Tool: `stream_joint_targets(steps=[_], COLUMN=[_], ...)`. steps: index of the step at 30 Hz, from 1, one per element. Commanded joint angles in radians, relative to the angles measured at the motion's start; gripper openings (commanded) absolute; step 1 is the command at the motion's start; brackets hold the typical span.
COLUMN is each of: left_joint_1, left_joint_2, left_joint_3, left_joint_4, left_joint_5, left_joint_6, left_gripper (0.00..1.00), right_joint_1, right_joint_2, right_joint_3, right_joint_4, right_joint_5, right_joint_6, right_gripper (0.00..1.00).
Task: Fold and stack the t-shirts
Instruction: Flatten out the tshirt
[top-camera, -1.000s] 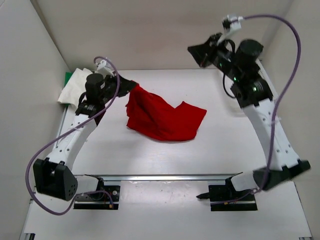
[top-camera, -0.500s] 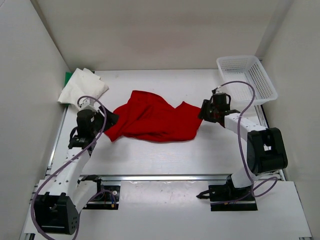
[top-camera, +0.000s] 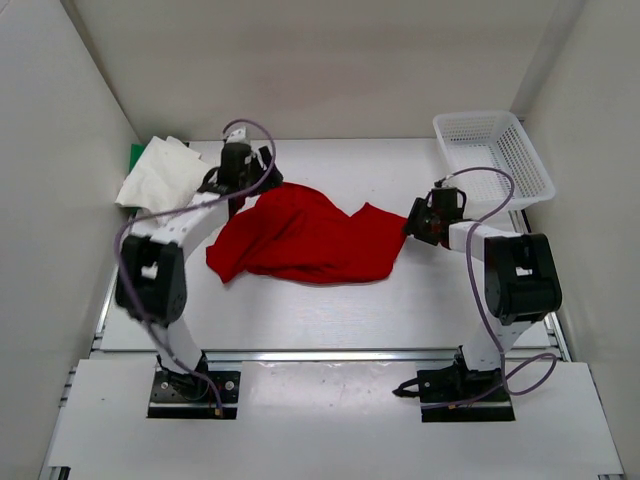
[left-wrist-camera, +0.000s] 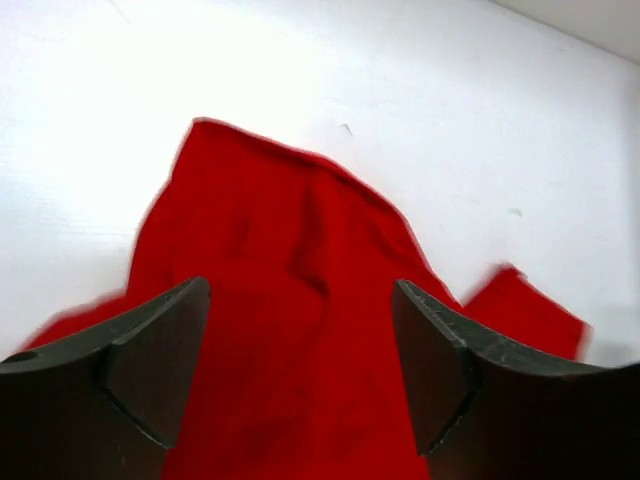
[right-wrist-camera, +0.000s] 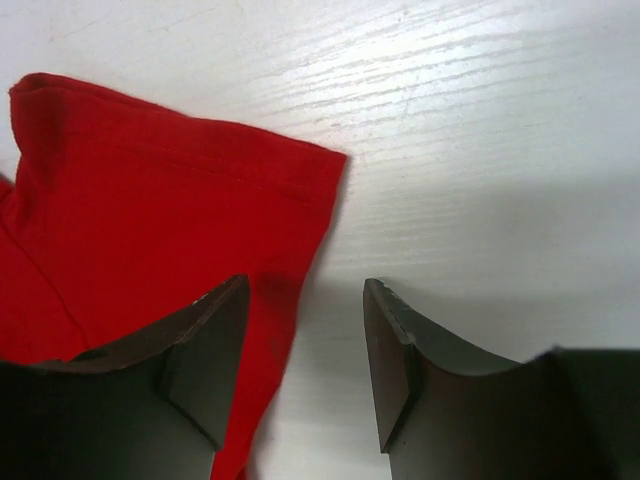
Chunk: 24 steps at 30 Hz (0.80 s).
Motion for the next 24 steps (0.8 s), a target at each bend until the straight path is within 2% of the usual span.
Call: stream_joint_targets(steps=[1, 3, 5, 6, 8, 10, 15, 20, 24], left_joint_1=[-0.014, -0.004, 0.021, 0.029, 0.047, 0.062, 0.055, 0.045, 0.05], left_joint_2=[0.207, 0.378, 0.598, 0.649, 0.831, 0.848, 0.741, 0.717, 0.743], left_joint_3=[0.27, 0.513, 0.828, 0.9, 1.166, 1.162, 0.91, 0.87, 0.884], left_joint_4=[-0.117, -0.277, -0.468, -0.516, -0.686, -0.695, -0.525, -0.475, -0.501], left_joint_5=[-0.11, -0.099, -0.072, -0.058, -0.038, -0.029, -0.084, -0.108, -0.063], left_joint_6=[0.124, 0.136, 0.124, 0.106, 0.055, 0.026, 0.015, 0.045, 0.064], left_gripper=[0.84, 0.84, 0.83, 0.83, 0.8, 0.79, 0.82, 0.82, 0.62], right_joint_1=[-0.01, 0.004, 0.004, 0.002, -0.001, 0.004, -0.015, -0.019, -0.021], right_joint_2=[0.008, 0.011, 0.031, 0.028, 0.029, 0.026, 0.028, 0.032, 0.061], right_joint_3=[0.059, 0.058, 0.07, 0.072, 0.069, 0.064, 0.056, 0.047, 0.061], right_joint_4=[0.056, 0.057, 0.056, 0.056, 0.063, 0.062, 0.082, 0.08, 0.083], right_joint_5=[-0.012, -0.009, -0.006, -0.023, -0.031, -0.029, -0.052, -0.072, -0.088], right_joint_6=[0.014, 0.011, 0.014, 0.011, 0.022, 0.011, 0.017, 0.028, 0.036], right_gripper=[0.48, 0.47, 0.48, 0.48, 0.47, 0.47, 0.48, 0.48, 0.48])
